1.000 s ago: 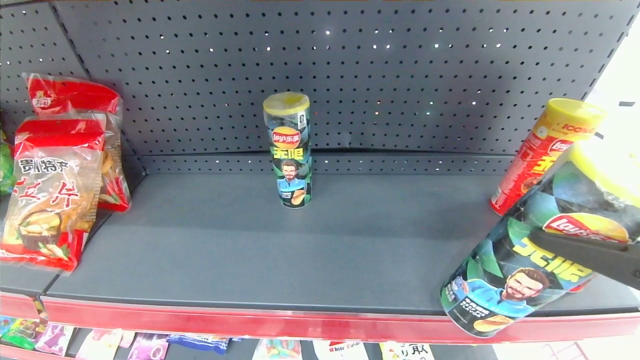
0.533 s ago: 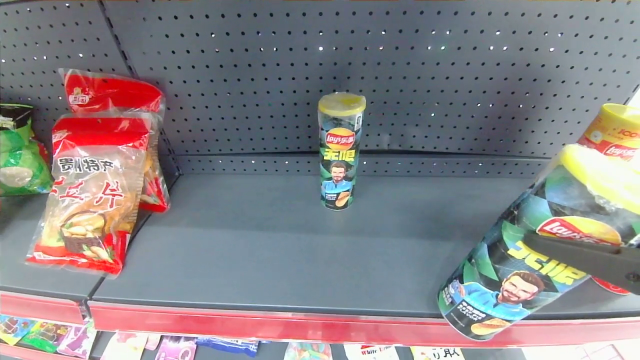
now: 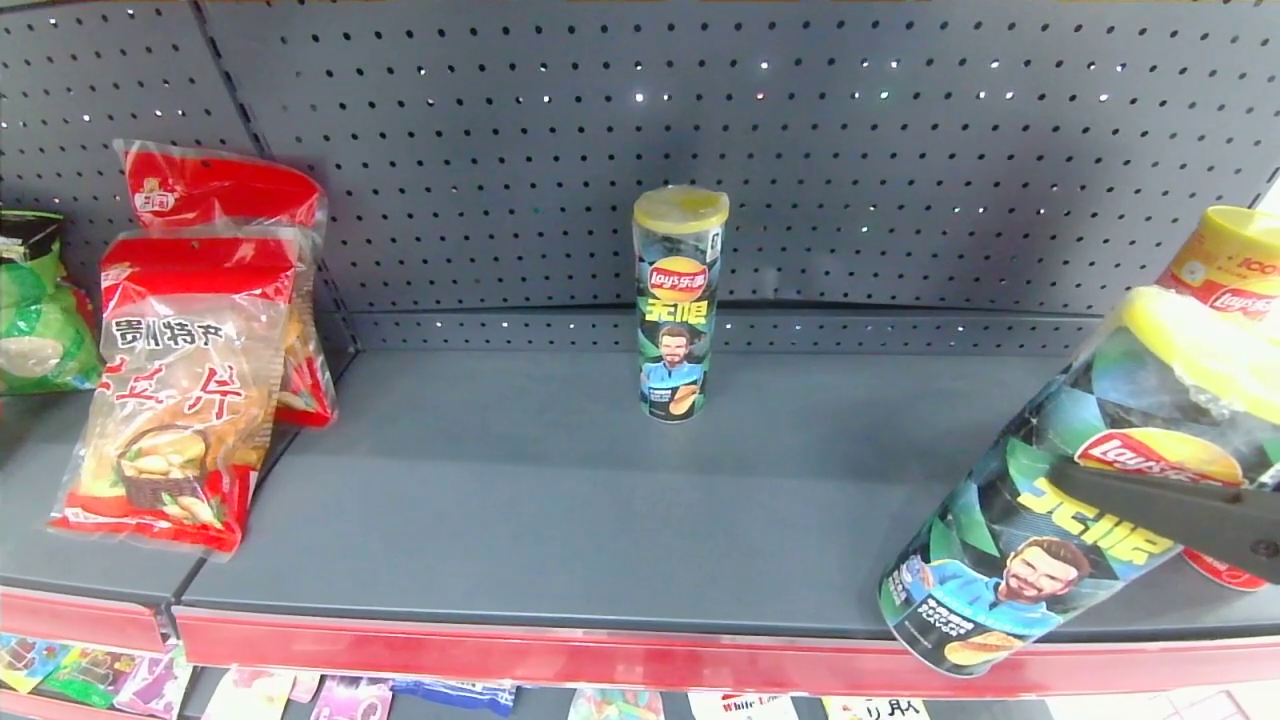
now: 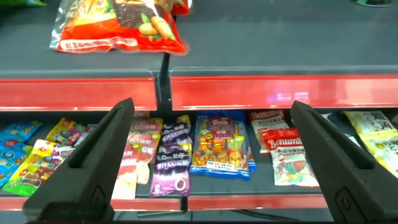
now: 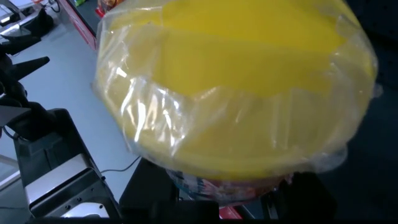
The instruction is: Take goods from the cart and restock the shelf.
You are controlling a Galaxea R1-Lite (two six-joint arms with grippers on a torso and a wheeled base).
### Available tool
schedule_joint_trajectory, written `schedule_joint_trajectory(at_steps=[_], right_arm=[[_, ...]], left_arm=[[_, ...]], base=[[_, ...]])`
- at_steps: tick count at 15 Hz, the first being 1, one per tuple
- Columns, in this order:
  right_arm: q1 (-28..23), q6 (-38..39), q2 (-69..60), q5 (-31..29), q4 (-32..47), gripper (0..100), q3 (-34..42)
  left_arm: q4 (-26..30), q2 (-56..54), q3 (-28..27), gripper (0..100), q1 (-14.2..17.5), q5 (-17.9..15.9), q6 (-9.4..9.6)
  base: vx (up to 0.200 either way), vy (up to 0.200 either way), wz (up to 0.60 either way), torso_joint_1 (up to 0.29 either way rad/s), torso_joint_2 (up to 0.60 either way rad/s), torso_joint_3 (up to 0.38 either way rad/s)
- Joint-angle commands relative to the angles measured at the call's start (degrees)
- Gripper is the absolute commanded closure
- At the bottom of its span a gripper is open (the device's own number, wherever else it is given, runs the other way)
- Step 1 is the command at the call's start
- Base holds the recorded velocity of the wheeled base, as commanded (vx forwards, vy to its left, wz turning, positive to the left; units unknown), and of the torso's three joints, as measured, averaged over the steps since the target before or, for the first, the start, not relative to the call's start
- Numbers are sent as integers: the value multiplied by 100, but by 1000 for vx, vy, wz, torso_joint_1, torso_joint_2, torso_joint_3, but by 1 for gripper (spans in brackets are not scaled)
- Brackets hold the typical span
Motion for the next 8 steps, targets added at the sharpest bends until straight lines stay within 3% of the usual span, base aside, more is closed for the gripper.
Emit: schedule_joint_trajectory(at_steps=[1, 8], right_arm=[[0, -1, -1, 1, -1, 100, 2], [0, 7, -62, 1, -1, 100, 116]], left_arm=[[0, 5, 1, 0, 0, 1, 7], [0, 5, 1, 0, 0, 1, -2]], base=[[0, 0, 0, 0, 0, 0], [0, 0, 0, 0, 0, 0]])
